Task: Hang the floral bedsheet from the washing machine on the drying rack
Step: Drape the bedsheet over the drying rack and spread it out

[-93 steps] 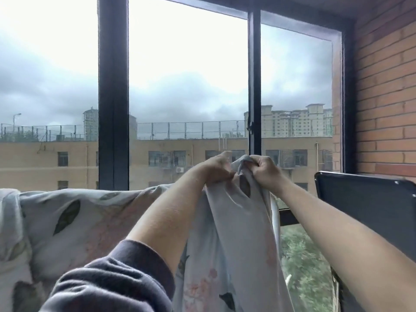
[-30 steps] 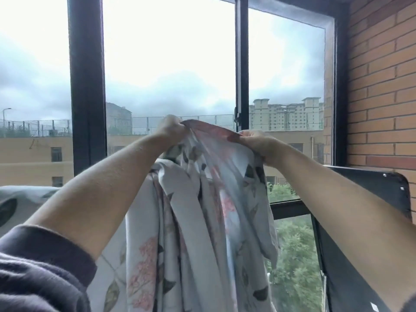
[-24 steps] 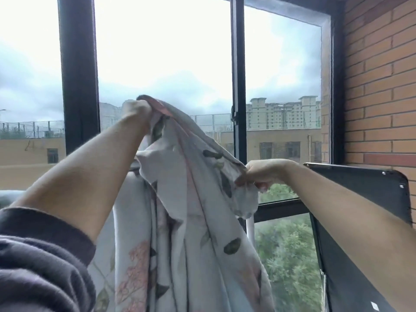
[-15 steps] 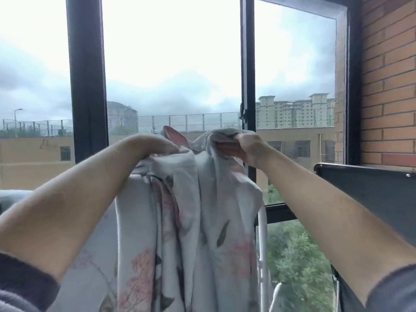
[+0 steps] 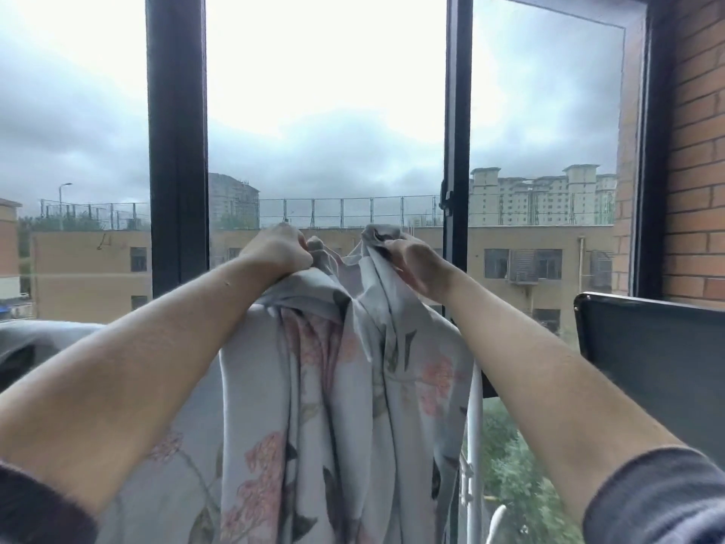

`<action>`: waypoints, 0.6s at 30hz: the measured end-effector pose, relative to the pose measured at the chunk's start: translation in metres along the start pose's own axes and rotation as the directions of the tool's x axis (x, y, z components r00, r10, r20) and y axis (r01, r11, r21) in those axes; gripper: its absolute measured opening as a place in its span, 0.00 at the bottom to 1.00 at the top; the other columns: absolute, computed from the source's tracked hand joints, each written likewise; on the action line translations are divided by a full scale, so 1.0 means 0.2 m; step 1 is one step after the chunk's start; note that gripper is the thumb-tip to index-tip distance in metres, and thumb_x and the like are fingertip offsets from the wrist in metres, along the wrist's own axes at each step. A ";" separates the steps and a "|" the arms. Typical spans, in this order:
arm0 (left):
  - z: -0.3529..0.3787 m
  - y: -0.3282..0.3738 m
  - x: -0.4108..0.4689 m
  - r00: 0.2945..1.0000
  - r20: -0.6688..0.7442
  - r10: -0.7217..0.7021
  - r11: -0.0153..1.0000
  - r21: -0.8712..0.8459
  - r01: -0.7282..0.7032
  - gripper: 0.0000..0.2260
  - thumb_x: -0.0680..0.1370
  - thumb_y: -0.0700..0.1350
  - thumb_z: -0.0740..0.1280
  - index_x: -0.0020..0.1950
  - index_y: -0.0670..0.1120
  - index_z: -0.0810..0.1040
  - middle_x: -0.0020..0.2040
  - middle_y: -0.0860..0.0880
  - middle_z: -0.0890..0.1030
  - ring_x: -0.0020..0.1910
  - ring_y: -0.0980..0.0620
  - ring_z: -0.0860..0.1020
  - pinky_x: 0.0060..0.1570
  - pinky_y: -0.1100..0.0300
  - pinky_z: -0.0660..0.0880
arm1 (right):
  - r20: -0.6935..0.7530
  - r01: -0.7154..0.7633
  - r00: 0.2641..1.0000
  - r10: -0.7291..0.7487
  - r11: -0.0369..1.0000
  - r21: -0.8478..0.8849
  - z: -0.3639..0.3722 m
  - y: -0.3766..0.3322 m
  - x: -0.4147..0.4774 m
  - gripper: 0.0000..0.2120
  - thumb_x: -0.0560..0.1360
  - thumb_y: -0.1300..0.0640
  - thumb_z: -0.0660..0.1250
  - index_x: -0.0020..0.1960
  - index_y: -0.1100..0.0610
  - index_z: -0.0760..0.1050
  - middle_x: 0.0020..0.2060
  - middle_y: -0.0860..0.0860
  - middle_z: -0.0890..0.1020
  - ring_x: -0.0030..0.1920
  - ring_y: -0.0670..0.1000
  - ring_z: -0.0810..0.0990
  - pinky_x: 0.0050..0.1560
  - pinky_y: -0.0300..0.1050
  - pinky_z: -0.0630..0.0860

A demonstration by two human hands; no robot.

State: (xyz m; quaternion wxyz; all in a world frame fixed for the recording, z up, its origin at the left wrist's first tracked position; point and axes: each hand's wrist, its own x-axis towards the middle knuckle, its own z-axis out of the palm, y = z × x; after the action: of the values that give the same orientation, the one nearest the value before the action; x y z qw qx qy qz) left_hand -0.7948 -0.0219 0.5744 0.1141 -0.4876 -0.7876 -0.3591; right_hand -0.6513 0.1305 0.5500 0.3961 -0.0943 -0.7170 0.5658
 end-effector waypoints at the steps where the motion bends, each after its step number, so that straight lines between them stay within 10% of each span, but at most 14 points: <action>1: 0.02 0.01 -0.01 0.997 0.056 0.043 0.994 0.100 -0.049 0.10 0.73 0.44 0.68 0.54 0.45 0.77 0.50 0.47 0.80 0.44 0.50 0.76 0.41 0.60 0.72 | 0.011 -0.014 1.000 0.014 0.999 0.030 -0.01 0.02 -0.02 0.19 0.81 0.63 0.50 0.68 0.64 0.69 0.65 0.60 0.75 0.63 0.56 0.75 0.65 0.45 0.71; 4: 0.09 0.10 -0.10 0.881 0.386 0.275 0.927 0.136 -0.349 0.21 0.78 0.41 0.63 0.69 0.56 0.67 0.61 0.48 0.74 0.59 0.47 0.74 0.59 0.54 0.71 | -0.023 -0.069 0.997 0.072 0.990 0.126 -0.03 0.02 -0.05 0.21 0.80 0.59 0.47 0.65 0.63 0.71 0.64 0.59 0.76 0.65 0.56 0.74 0.69 0.51 0.67; 7: 0.15 0.16 -0.13 0.778 0.552 0.301 0.939 -0.029 -0.342 0.13 0.74 0.52 0.60 0.55 0.60 0.78 0.55 0.51 0.78 0.57 0.51 0.77 0.63 0.53 0.68 | -0.054 -0.152 0.986 0.157 0.985 0.075 -0.05 0.00 -0.09 0.22 0.80 0.57 0.48 0.67 0.65 0.70 0.62 0.60 0.78 0.62 0.56 0.77 0.64 0.49 0.72; 11: 0.17 0.22 -0.10 0.867 0.441 0.233 0.936 0.138 -0.322 0.09 0.64 0.55 0.65 0.32 0.50 0.77 0.39 0.52 0.79 0.38 0.51 0.75 0.42 0.57 0.70 | -0.096 -0.242 0.966 0.238 0.970 -0.027 -0.09 0.01 -0.19 0.24 0.80 0.53 0.47 0.64 0.64 0.74 0.57 0.60 0.81 0.59 0.56 0.80 0.62 0.52 0.75; 15: 0.14 0.21 -0.10 0.828 0.248 0.502 0.710 0.428 -0.559 0.04 0.72 0.46 0.63 0.38 0.50 0.76 0.40 0.49 0.79 0.40 0.47 0.77 0.39 0.57 0.74 | -0.193 -0.303 0.945 0.264 0.929 -0.213 -0.15 0.01 -0.33 0.25 0.81 0.47 0.47 0.58 0.63 0.75 0.55 0.62 0.81 0.58 0.60 0.79 0.64 0.54 0.72; 18: 0.07 0.17 -0.06 0.878 -0.049 0.477 0.845 0.300 -0.442 0.06 0.76 0.40 0.61 0.43 0.47 0.77 0.39 0.46 0.79 0.41 0.45 0.79 0.42 0.53 0.78 | -0.238 -0.153 0.970 0.046 0.879 -0.452 -0.16 0.03 -0.45 0.19 0.78 0.49 0.53 0.59 0.58 0.73 0.49 0.57 0.81 0.50 0.57 0.79 0.51 0.51 0.75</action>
State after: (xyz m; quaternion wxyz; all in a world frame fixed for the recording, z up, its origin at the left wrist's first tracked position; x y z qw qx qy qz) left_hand -0.7578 -0.0119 0.5743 0.3123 -0.6182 -0.6818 -0.2354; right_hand -0.5713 0.1040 0.5048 0.4087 -0.2858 -0.7780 0.3821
